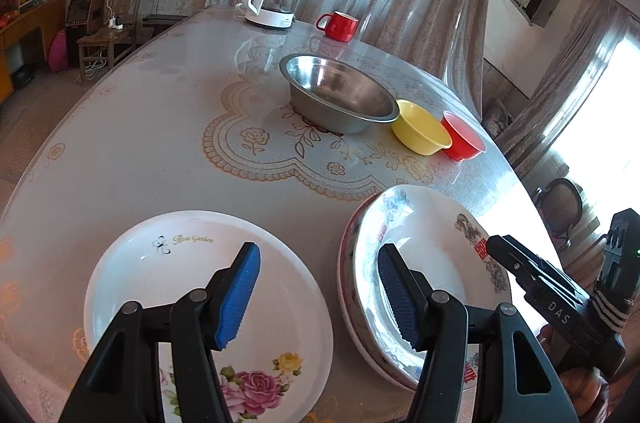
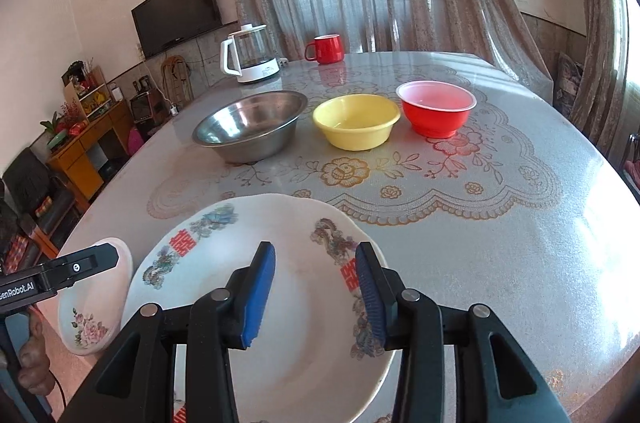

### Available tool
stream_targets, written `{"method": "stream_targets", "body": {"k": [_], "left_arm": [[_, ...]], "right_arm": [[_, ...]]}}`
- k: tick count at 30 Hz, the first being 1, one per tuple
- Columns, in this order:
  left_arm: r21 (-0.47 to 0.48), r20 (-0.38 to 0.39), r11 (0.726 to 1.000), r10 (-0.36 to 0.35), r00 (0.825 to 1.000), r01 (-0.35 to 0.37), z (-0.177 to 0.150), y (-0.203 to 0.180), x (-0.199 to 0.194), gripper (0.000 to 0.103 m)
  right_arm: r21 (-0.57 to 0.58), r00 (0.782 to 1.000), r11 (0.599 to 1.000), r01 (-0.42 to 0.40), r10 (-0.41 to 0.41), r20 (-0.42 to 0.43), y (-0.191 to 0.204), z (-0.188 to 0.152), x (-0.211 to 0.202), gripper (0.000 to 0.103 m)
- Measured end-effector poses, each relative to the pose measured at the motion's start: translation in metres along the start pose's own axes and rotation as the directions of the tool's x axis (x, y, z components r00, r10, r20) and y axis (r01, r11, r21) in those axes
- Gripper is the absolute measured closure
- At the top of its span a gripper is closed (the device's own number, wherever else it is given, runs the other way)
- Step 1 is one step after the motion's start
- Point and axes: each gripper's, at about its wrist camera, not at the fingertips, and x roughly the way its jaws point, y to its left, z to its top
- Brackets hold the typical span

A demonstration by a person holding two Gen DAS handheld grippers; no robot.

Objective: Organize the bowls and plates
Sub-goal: 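Open both tools and withdraw from the stacked plates, then move the left tool to the rim of the Rose Garden plate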

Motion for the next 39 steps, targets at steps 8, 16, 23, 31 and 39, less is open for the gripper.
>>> {"method": "stream_targets", "body": {"k": [8,16,23,31,39], "left_arm": [[-0.076,0.049,0.995,0.063,0.997,-0.06,-0.001,0.045,-0.03,0.042],[-0.172,0.059,0.978,0.129,0.99,-0.118,-0.015,0.092,-0.047,0.046],[-0.187,0.021,0.971,0.154,0.988,-0.147,-0.033,0.107,-0.041,0.052],[-0.157,-0.01,0.975,0.156,0.988,-0.155,-0.042,0.106,-0.029,0.076],[-0.157,-0.021,0.976,0.149,0.989,-0.15,-0.045,0.11,-0.023,0.084]], "right_arm": [[-0.087,0.967,0.964,-0.251,0.247,-0.056,0.041,-0.003,-0.002,0.061],[-0.253,0.834,0.797,-0.549,0.498,-0.239,0.116,-0.024,-0.005,0.061],[-0.266,0.744,0.709,-0.653,0.536,-0.399,0.151,-0.051,0.007,0.061],[-0.286,0.727,0.701,-0.653,0.475,-0.496,0.168,-0.072,0.021,0.061],[-0.298,0.744,0.721,-0.625,0.436,-0.506,0.177,-0.075,0.038,0.061]]}}
